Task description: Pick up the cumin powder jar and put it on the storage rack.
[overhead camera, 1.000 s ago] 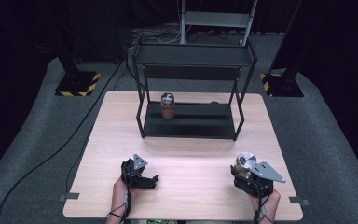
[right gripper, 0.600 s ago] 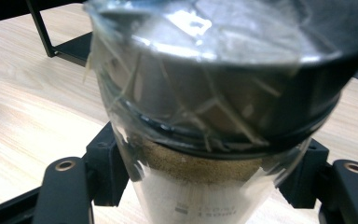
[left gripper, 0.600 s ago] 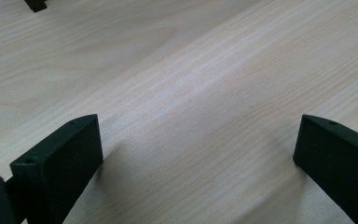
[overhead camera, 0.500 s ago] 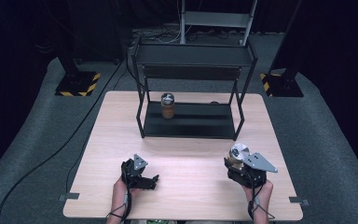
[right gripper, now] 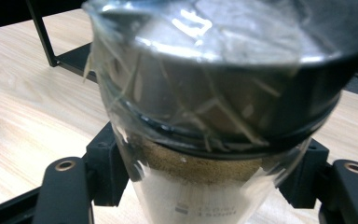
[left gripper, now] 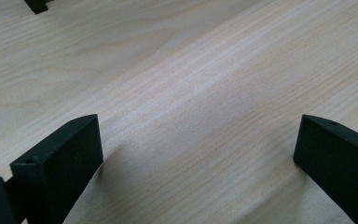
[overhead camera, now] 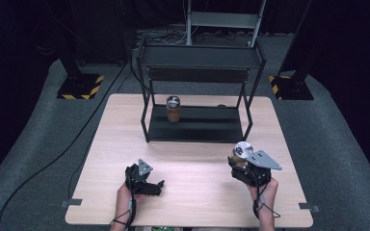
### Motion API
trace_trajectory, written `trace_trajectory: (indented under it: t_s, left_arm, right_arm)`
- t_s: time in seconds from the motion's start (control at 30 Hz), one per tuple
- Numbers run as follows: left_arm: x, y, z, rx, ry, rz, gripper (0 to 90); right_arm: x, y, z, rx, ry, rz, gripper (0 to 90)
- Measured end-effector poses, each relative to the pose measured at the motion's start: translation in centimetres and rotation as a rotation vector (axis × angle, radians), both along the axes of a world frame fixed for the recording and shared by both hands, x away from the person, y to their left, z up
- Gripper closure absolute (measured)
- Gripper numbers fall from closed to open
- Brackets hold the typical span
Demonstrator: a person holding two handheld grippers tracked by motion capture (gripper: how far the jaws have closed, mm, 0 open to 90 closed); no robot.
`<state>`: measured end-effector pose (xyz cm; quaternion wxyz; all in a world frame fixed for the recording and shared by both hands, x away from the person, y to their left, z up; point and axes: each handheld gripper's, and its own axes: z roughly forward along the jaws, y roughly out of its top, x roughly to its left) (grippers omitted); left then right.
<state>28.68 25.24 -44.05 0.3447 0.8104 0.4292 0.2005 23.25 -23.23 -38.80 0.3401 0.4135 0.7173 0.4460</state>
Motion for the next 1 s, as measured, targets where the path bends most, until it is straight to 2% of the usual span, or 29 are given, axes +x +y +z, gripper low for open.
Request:
trace_trajectory:
  t_s: [1.0]
  left_arm:
    - [0.1,0.1,0.0,-0.001,0.002,-0.001,0.6]
  right_arm:
    - [4.2,1.0,0.1,0.010,0.005,0.021,29.5]
